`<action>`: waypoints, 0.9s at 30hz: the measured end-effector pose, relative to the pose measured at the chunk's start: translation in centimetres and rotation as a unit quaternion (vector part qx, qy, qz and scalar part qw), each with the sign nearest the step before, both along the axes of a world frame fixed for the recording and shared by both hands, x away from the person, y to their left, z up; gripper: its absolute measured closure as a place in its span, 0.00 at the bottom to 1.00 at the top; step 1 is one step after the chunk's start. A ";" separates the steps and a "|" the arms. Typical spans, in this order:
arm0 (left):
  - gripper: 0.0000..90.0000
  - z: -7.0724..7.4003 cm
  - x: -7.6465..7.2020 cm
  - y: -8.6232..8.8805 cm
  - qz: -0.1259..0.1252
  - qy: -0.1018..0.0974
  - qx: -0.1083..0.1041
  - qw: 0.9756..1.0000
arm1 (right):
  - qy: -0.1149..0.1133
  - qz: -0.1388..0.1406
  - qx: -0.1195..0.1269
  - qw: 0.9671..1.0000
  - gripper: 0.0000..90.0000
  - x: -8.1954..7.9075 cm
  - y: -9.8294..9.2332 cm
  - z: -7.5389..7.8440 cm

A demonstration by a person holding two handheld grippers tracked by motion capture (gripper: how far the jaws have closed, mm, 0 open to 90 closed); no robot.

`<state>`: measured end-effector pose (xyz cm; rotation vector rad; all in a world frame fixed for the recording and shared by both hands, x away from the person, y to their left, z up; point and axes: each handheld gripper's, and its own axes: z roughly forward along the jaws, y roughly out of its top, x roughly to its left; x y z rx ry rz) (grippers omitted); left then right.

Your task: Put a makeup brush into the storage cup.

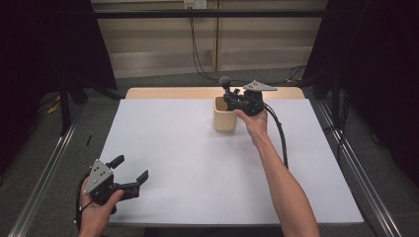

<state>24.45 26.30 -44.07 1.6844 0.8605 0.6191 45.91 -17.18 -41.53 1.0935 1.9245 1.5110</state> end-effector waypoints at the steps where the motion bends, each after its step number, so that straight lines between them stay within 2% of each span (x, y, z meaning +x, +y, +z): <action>1: 0.04 0.0 0.0 0.0 0.001 0.000 -0.001 1.000 | 0.000 0.001 -0.002 1.000 0.80 0.0 0.1 0.0; 27: 0.04 0.0 0.0 0.0 -0.002 0.000 0.003 1.000 | 0.020 -0.001 -0.017 1.000 0.79 -0.8 0.3 -1.4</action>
